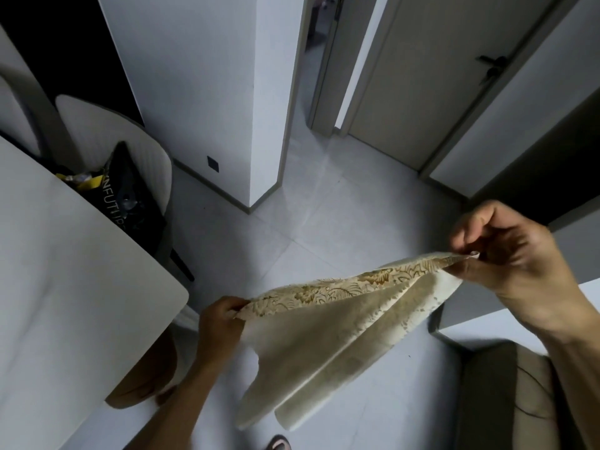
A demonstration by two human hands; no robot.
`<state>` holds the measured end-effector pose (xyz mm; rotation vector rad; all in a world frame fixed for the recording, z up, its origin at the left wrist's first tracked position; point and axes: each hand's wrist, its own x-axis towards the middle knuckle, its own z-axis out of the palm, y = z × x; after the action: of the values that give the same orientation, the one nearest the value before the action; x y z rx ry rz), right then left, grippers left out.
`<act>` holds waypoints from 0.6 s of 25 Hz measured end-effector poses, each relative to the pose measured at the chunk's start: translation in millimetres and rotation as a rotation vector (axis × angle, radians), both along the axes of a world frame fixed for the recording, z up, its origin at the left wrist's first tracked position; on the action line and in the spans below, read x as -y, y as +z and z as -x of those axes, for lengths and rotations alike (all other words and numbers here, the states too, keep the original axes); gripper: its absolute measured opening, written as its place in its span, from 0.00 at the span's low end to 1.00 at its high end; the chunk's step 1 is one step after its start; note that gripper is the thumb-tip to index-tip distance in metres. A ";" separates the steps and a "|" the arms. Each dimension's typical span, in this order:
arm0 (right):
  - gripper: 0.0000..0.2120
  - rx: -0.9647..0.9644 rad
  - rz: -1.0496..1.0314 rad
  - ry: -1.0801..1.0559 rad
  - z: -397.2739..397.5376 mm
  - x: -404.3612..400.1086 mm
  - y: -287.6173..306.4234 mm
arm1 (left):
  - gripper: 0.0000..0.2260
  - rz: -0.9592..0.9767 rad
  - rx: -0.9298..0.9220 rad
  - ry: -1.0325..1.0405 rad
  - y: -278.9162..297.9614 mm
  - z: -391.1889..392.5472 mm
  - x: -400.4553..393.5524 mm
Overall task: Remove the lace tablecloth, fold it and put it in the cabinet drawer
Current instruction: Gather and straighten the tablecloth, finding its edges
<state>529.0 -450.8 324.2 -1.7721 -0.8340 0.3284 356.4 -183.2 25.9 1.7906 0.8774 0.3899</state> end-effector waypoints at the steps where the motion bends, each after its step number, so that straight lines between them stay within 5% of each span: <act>1: 0.21 -0.025 -0.010 0.008 -1.1 4.9 -4.5 | 0.13 0.063 0.011 -0.013 1.6 -4.1 -3.6; 7: 0.17 -0.006 0.239 -0.049 -32.6 28.8 -42.6 | 0.03 -0.024 -0.182 -0.326 4.3 -0.9 -20.3; 9: 0.15 0.008 0.373 -0.144 -48.6 44.5 -62.6 | 0.08 -0.093 -0.173 -0.318 24.0 9.2 -28.1; 12: 0.20 0.371 0.768 -0.234 -52.0 51.0 -97.4 | 0.18 -0.258 -0.092 -0.526 70.7 17.0 -19.1; 15: 0.36 0.590 0.670 0.231 7.9 -12.0 -134.0 | 0.11 -0.463 -0.015 -0.683 107.5 10.8 10.9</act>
<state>521.2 -438.8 190.2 -2.4554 -1.4774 0.2497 345.6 -194.1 133.4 2.3850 0.1412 0.1332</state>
